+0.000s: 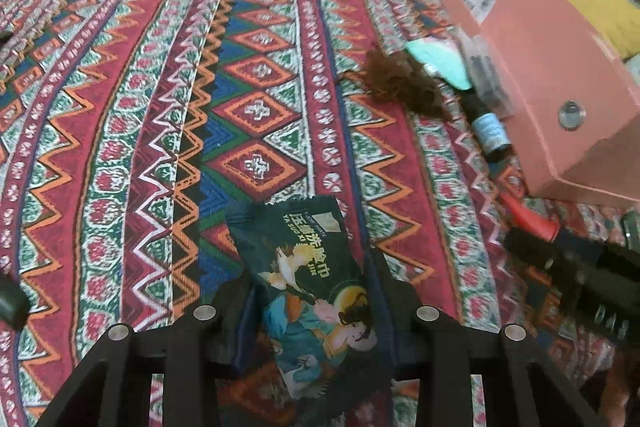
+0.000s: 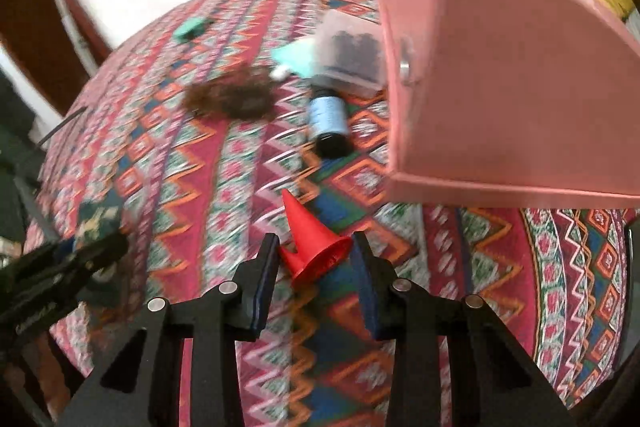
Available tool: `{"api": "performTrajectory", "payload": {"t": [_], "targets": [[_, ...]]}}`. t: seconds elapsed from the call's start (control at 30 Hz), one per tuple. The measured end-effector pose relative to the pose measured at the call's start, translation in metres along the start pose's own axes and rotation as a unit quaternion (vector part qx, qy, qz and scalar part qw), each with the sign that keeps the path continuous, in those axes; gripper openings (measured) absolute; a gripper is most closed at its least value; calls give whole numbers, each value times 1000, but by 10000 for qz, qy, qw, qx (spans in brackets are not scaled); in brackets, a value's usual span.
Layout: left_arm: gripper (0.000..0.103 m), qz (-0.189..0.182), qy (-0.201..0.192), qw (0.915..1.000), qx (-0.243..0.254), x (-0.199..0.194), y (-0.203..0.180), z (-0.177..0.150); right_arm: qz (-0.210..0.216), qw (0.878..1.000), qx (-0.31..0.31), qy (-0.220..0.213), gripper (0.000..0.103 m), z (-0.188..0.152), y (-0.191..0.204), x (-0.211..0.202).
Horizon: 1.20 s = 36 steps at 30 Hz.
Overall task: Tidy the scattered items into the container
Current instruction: 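Grasp the green snack packet with the left gripper while the right grasps the red cone, then carry packet and cone over the pink box and open both grippers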
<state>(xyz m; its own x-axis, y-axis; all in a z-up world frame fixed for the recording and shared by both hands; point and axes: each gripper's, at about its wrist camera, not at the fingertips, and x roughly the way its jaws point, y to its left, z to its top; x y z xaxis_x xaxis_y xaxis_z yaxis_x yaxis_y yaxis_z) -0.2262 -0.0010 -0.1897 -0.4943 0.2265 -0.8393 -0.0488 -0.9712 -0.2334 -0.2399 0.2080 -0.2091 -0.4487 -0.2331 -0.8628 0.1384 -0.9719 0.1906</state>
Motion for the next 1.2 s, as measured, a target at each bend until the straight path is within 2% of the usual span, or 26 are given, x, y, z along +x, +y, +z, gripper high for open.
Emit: {"api": "performTrajectory", "payload": {"t": [0.17,0.37,0.53,0.63,0.8,0.97,1.2], "targets": [[40,-110,-184,9997,81,-31,-8,-7,379,9990,-167,-153,38,-22,23,-36],[40,-307,-491,9982,169,-84,-19,-16,583,9961,-335,-573,38,-35,49,-90],[40,-541,-780,9948,377,-123,-38,-18,646,9926,-361,-958,38,-46,51,-139],[40,-822,-874,9916,487,-145,-52,-15,628,9899,-288,-1241,38,-52,45,-173],[40,-1247,-1243,9802,902,-184,-89,-3,499,9829,-82,-1773,38,-60,25,-230],[40,-1563,-1636,9662,1238,-208,-137,29,224,9700,215,-2412,38,-57,-2,-278],[40,-1954,-1903,9470,1699,-220,-220,88,-296,9412,452,-3336,38,-35,-32,-340]]}}
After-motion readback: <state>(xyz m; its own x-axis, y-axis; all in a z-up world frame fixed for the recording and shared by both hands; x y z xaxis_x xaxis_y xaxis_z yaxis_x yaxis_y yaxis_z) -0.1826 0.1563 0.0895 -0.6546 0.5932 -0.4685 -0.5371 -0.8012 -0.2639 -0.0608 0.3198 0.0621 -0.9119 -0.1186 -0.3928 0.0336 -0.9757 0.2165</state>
